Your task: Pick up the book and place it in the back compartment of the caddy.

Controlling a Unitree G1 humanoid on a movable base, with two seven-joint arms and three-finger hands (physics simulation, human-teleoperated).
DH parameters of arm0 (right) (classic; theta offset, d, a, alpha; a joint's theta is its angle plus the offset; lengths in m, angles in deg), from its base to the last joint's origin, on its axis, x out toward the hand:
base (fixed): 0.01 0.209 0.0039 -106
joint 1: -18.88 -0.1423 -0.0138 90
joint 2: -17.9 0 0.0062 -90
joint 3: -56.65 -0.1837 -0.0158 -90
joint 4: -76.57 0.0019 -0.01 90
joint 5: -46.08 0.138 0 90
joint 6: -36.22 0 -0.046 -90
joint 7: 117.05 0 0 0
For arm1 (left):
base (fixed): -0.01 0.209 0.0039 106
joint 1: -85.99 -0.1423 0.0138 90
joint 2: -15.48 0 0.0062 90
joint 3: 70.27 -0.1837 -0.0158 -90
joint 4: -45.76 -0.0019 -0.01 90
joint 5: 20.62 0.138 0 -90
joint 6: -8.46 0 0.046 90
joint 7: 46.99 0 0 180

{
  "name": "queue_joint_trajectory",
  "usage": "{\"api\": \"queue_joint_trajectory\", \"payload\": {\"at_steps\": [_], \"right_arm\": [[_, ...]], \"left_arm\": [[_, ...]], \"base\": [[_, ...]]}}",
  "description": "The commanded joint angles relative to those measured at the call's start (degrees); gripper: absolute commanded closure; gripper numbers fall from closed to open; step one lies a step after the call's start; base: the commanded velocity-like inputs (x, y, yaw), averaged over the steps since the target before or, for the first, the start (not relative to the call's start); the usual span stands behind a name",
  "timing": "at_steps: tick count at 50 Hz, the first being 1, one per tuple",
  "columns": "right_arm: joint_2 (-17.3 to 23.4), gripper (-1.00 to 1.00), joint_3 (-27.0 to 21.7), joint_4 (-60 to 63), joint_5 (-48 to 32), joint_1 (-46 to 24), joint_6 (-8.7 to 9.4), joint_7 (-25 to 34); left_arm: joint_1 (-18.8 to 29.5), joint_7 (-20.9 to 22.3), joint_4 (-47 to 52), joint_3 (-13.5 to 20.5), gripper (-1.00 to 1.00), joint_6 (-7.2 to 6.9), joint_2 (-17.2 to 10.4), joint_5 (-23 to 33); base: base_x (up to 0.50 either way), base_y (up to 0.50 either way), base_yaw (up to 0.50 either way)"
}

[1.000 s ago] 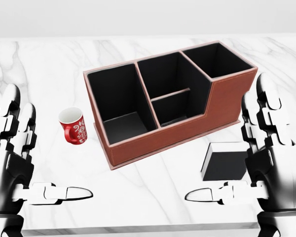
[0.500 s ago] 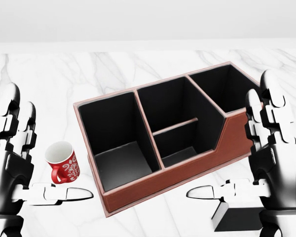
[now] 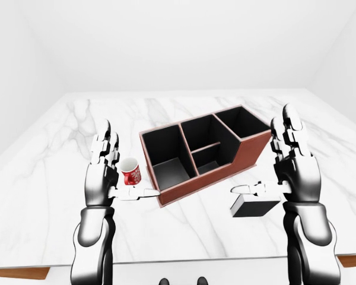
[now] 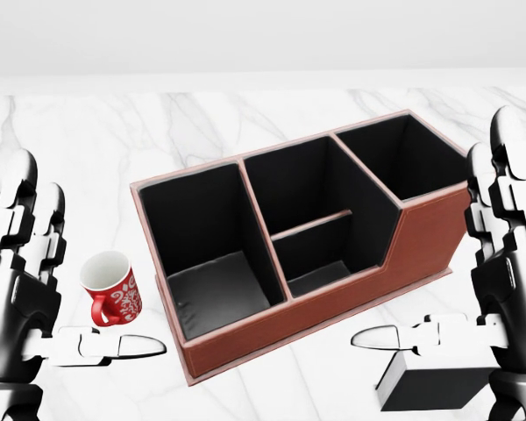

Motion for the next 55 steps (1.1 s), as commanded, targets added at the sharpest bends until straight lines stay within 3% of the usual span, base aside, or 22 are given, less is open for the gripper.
{"api": "queue_joint_trajectory", "payload": {"at_steps": [1, 17, 22, 27, 43, 44, 45, 55], "right_arm": [[0.5, -1.0, -1.1, 0.1, -4.0, 0.0, 0.0, 1.9], [0.5, -1.0, -1.9, 1.7, -7.6, -0.3, 0.0, 3.2], [0.0, -1.0, -3.0, 4.6, -3.4, 1.9, 0.0, 7.9], [0.6, -1.0, -2.6, 1.5, -9.1, -0.4, 0.0, 3.3], [1.1, -1.0, -4.0, 2.6, -12.8, 0.6, 0.0, 6.2], [1.3, -1.0, -4.0, 2.6, -13.6, 0.8, 0.0, 6.4], [4.2, -1.0, -5.1, 0.3, -20.9, 2.0, 0.0, 4.9], [1.9, -1.0, -6.4, 0.2, -24.7, 1.6, 0.0, 7.7]], "left_arm": [[-0.1, 0.0, 0.0, 0.0, -1.0, 0.0, 0.0, 0.0], [0.3, 0.1, 1.3, 0.8, -1.0, 0.0, -0.2, -0.4], [0.4, 0.1, 1.4, 0.9, -1.0, 0.0, -0.2, -0.5], [0.5, 0.2, 2.0, 1.1, -1.0, 0.0, -0.3, -0.7], [0.8, 0.1, 1.7, 1.4, -1.0, 0.0, -0.3, -0.8], [0.8, 0.1, 1.6, 1.4, -1.0, 0.0, -0.4, -0.8], [0.4, 0.2, 1.8, 1.1, -1.0, 0.0, -0.3, -0.5], [0.4, 0.2, 1.9, 1.1, -1.0, 0.0, -0.3, -0.4]], "base": [[0.0, 0.0, 0.0], [0.0, 0.0, 0.0], [0.2, 0.0, 0.0], [0.41, 0.0, 0.0], [0.0, 0.0, 0.0], [0.0, 0.0, 0.0], [0.0, 0.0, 0.0], [0.0, 0.0, 0.0]]}}
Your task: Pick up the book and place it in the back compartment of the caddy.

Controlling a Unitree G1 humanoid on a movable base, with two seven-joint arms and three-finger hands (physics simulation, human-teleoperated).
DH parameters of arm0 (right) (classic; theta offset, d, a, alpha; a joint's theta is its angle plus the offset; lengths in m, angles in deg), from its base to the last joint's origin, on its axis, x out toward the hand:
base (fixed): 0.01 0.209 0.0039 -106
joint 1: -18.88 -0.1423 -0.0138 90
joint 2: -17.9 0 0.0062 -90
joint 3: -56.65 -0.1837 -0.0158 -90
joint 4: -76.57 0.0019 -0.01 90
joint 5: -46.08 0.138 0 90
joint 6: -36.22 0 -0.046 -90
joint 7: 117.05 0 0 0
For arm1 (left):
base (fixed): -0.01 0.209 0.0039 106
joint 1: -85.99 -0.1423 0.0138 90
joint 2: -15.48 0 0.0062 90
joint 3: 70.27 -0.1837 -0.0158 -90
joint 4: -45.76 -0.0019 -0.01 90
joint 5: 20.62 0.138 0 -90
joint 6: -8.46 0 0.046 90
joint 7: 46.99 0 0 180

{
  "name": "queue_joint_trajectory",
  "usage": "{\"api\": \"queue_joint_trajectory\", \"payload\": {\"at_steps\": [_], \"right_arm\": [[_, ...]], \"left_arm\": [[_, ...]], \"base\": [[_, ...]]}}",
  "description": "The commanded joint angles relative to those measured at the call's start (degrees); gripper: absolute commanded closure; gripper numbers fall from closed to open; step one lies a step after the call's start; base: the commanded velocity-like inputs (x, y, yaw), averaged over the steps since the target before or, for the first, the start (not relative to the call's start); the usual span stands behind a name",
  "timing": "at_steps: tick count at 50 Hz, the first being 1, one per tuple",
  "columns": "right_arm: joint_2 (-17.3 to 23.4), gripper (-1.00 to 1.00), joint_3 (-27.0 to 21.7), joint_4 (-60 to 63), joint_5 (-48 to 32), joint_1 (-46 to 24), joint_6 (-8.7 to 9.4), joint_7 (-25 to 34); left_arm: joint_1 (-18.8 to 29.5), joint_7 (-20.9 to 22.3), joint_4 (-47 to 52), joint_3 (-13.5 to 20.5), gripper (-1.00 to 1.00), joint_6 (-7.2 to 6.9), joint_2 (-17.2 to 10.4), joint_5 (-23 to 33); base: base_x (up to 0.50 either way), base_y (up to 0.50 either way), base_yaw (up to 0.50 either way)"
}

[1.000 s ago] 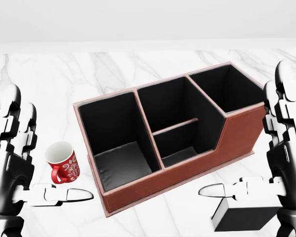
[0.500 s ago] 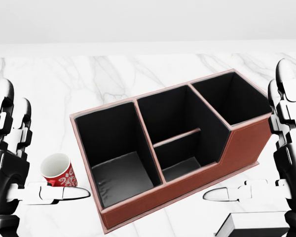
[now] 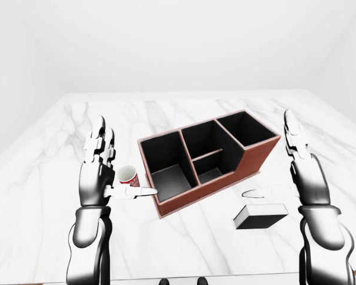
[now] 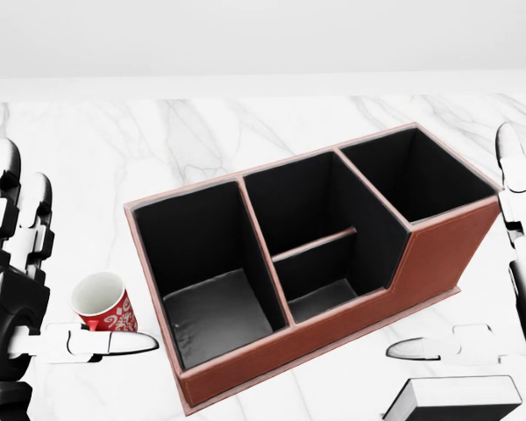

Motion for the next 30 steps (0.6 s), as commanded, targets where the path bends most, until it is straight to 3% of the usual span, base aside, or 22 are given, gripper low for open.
{"api": "queue_joint_trajectory", "payload": {"at_steps": [1, 30], "right_arm": [[-0.1, -1.0, -1.4, -0.9, -6.2, 0.3, 0.0, 1.4], [-1.0, -1.0, -0.3, -0.2, -11.2, 2.5, 0.0, 7.6]], "left_arm": [[-0.1, 0.1, 0.1, -0.1, -1.0, 0.0, 0.0, 0.2], [-0.1, 0.0, -0.9, -0.3, -1.0, 0.0, 0.0, 0.4]], "base": [[0.0, 0.0, 0.0], [0.0, 0.0, 0.0]]}}
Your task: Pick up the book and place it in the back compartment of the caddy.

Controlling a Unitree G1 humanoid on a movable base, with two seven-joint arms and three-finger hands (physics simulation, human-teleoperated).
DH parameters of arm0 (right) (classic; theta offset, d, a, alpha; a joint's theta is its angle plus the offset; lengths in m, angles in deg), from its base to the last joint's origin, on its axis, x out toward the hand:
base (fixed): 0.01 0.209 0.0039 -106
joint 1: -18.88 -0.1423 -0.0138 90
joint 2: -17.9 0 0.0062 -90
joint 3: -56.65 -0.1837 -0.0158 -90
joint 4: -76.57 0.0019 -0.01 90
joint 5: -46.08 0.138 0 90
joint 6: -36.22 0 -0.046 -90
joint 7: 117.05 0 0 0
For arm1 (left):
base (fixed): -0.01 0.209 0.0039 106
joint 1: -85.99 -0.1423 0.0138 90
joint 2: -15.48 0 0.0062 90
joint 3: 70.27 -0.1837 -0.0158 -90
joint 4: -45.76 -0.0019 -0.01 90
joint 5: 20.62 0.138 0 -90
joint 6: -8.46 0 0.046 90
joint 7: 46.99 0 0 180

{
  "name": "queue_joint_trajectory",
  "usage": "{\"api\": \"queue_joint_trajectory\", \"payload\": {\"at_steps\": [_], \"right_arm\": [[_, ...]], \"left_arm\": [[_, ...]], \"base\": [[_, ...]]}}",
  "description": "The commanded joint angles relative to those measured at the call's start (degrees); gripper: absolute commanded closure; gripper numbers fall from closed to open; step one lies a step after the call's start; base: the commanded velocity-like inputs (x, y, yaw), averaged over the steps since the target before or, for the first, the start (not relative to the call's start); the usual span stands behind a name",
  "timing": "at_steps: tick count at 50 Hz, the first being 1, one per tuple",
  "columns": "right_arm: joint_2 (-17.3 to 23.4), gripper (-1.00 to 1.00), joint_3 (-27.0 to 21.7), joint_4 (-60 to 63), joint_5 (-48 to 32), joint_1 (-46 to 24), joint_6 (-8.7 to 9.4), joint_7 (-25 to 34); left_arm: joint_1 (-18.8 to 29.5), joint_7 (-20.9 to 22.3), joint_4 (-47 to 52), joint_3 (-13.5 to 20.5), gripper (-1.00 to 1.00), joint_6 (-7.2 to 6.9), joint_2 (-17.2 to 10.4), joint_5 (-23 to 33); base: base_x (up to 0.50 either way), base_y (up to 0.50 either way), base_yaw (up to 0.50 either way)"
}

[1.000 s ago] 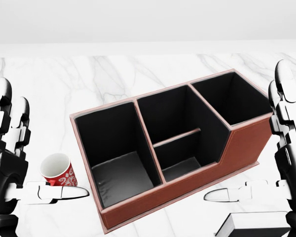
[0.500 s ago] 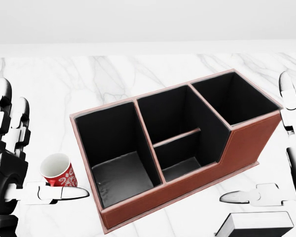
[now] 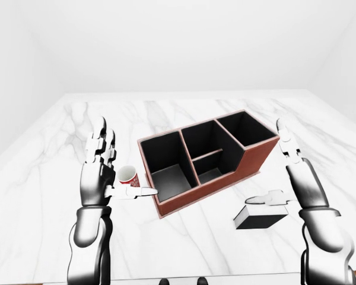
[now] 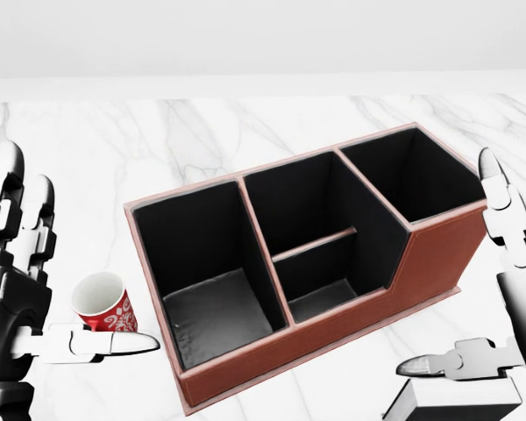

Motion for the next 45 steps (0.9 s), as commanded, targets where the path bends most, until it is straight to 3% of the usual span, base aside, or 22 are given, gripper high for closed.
{"api": "queue_joint_trajectory", "payload": {"at_steps": [1, 45], "right_arm": [[-0.4, -1.0, 1.0, 0.0, -2.5, 1.1, 0.0, 2.9], [-1.4, -1.0, 1.6, -4.5, -11.6, 5.1, 0.0, 6.3]], "left_arm": [[0.0, 0.0, -0.3, -0.1, -1.0, 0.0, 0.0, 0.1], [0.0, -0.1, -1.9, -0.5, -1.0, 0.0, 0.0, 0.6]], "base": [[0.0, 0.0, 0.0], [0.0, 0.0, 0.0]]}}
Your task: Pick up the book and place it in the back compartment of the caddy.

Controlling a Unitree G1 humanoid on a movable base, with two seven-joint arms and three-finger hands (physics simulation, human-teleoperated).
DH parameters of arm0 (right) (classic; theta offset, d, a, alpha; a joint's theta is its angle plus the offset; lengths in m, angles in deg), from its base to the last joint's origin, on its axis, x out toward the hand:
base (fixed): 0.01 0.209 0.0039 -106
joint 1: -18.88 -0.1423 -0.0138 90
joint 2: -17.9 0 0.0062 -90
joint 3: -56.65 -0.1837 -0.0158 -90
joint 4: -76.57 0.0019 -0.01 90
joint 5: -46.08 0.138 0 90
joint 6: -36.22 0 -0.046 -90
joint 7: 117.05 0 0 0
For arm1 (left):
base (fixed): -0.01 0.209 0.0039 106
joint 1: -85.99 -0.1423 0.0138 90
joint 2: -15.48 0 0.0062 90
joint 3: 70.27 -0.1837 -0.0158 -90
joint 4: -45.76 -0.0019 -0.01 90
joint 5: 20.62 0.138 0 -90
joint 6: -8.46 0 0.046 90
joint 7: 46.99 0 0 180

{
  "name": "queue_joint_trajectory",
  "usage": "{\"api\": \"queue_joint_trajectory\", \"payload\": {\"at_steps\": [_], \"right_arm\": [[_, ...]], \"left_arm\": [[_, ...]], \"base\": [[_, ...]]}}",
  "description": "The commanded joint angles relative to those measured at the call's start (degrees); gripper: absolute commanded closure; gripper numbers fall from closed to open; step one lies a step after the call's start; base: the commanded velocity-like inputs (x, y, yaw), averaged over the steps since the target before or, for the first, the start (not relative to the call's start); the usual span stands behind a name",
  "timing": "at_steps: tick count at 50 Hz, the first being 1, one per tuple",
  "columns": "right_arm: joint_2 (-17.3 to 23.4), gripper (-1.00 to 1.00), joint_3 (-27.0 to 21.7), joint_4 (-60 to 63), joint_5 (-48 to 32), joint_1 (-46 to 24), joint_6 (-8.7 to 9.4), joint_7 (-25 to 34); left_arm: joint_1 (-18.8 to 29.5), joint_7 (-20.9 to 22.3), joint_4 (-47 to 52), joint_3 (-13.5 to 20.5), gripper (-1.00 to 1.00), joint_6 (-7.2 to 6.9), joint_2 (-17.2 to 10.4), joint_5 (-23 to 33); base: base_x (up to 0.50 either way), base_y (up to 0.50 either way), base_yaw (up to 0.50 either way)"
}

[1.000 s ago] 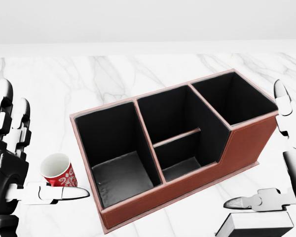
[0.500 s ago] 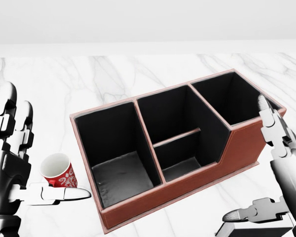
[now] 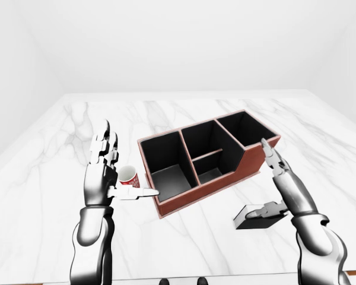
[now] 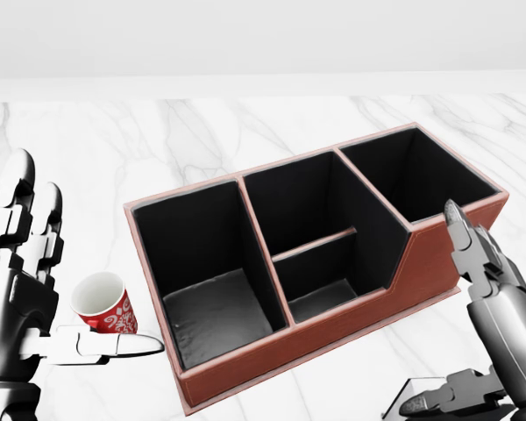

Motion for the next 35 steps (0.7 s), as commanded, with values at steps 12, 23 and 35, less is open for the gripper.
{"api": "queue_joint_trajectory", "payload": {"at_steps": [12, 23, 35], "right_arm": [[-0.6, -1.0, 0.4, -3.2, -4.3, 2.0, 0.0, 0.7], [-0.4, -1.0, -0.1, -5.5, -5.3, 2.1, 0.0, -0.1], [0.1, -1.0, 0.0, -8.7, -6.7, 2.1, 0.0, -1.5]], "left_arm": [[0.3, -0.1, 0.2, 0.4, -1.0, 0.0, -0.1, -0.2], [0.2, 0.0, 0.2, 0.2, -1.0, 0.0, -0.1, -0.1], [0.3, 0.0, -0.1, 0.3, -1.0, 0.0, -0.1, -0.2]], "base": [[0.0, 0.0, 0.0], [0.0, 0.0, 0.0], [0.0, 0.0, 0.0]]}}
